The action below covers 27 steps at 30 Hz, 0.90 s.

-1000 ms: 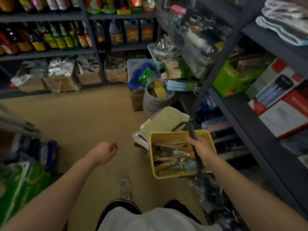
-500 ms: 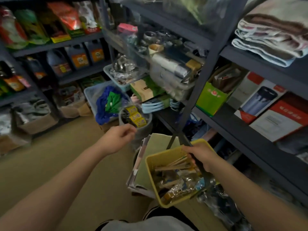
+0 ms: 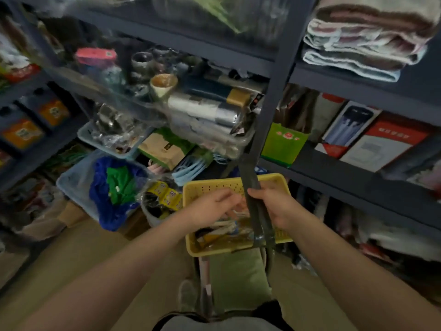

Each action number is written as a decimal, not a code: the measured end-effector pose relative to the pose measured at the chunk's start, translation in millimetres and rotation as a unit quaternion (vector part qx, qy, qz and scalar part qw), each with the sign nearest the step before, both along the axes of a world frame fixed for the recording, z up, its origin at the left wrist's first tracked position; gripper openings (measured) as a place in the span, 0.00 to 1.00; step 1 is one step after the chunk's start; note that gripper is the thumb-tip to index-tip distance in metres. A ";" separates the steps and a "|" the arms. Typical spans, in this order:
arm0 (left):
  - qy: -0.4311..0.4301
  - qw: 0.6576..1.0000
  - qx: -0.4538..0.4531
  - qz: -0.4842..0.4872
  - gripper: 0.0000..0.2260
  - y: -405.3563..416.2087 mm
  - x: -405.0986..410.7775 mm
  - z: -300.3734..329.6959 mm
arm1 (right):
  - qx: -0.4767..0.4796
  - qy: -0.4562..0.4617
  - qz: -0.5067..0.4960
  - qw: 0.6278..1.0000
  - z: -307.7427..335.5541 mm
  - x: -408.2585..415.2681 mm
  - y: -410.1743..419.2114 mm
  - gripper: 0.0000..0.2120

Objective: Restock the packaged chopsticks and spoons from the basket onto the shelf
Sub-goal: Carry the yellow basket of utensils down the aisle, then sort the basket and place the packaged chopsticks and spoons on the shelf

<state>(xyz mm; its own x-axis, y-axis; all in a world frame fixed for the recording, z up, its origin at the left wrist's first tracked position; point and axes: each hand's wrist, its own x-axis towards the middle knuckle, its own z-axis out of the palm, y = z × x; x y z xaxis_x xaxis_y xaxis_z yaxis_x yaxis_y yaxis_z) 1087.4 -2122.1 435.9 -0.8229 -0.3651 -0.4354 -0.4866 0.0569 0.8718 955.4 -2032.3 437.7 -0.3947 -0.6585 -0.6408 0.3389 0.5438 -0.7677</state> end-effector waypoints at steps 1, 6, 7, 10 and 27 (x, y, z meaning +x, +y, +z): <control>0.004 1.000 0.031 0.004 0.08 -6.3 -4.1 0.8 | -0.019 0.011 -0.016 1.000 0.1 2.6 -4.6 0.06; 0.031 0.992 0.117 0.027 0.08 -33.2 -22.3 -2.9 | -0.081 0.069 -0.065 0.992 -1.3 11.5 -22.1 0.09; 0.036 0.991 0.129 0.028 0.06 -35.2 -24.0 -3.4 | -0.078 0.082 -0.063 0.992 -3.3 13.1 -24.4 0.09; 0.032 0.994 0.088 0.060 0.03 -46.0 -21.7 -15.1 | -0.018 0.137 -0.063 0.988 -12.0 8.4 -29.7 0.07; -0.246 0.938 -0.215 0.117 0.16 -86.4 2.0 -150.5 | 0.213 0.309 -0.071 0.924 -126.5 -63.4 9.3 0.12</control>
<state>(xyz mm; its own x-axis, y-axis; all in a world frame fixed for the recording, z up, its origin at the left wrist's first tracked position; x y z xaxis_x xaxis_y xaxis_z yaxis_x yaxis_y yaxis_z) 1089.4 -2208.6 285.4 -0.4358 -0.7393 -0.5133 -0.8673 0.1924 0.4592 892.1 -2022.9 311.2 -0.8354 -0.3120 -0.4525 -0.0015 0.8245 -0.5658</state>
